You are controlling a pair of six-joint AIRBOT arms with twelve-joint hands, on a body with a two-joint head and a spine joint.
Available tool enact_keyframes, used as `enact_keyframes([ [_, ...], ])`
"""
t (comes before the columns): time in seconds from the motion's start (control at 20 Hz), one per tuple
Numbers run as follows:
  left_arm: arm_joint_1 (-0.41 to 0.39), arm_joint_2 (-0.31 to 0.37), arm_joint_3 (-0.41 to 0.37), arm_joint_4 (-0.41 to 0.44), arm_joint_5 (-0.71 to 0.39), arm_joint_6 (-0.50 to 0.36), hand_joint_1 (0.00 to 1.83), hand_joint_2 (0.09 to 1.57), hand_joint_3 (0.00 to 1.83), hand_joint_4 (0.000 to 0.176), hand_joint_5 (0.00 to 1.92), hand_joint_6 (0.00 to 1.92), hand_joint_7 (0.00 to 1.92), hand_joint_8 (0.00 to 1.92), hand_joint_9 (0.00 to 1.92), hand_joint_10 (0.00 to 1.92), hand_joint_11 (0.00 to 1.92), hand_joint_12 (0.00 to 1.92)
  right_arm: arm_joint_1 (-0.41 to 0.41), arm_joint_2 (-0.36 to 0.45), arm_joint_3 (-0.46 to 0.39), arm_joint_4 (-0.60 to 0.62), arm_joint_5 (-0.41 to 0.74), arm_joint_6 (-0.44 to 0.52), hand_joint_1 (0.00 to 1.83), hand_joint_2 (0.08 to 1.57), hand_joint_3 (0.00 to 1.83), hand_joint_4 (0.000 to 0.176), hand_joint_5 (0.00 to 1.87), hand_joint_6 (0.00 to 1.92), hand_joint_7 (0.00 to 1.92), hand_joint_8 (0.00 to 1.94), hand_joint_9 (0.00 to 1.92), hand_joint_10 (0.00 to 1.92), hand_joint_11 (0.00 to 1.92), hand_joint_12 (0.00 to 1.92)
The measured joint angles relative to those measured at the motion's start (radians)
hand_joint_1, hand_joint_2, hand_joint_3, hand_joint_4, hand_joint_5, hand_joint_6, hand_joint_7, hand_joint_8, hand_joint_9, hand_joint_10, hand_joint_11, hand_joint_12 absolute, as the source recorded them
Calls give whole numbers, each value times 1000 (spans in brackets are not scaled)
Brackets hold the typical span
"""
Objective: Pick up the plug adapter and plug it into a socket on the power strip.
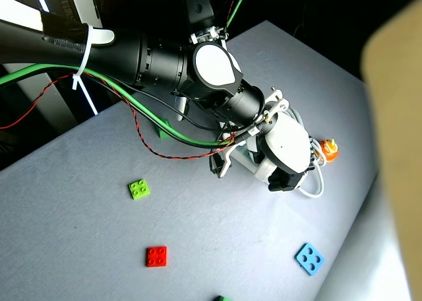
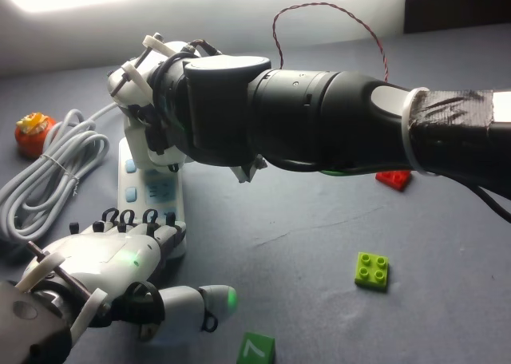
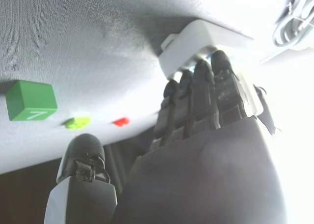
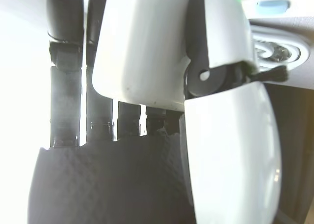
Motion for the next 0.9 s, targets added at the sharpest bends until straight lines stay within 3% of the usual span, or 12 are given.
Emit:
enact_keyframes([
  [0.75,0,0,0,0,1,0,0,1160,0,0,88,1,143,1,130,1,0,208,1,15,0,14,33,-3,1388,1067,0,0,966,913,1082,814,1072,926,893,909],
  [0.8,0,0,0,0,1,0,0,1158,0,0,82,1,134,1,122,1,0,186,1,16,0,14,35,-3,1270,1078,0,0,987,938,1122,778,1076,541,855,917],
  [0.85,0,0,0,0,1,0,0,1156,0,0,82,1,134,1,120,1,0,182,1,18,0,15,41,-3,1246,1075,4,0,987,950,1135,761,1126,307,839,920],
  [0.9,0,0,0,0,1,0,0,1156,0,0,82,1,134,1,120,1,0,182,1,19,0,15,42,-2,1246,1075,4,0,987,950,1135,761,1126,307,839,920],
])
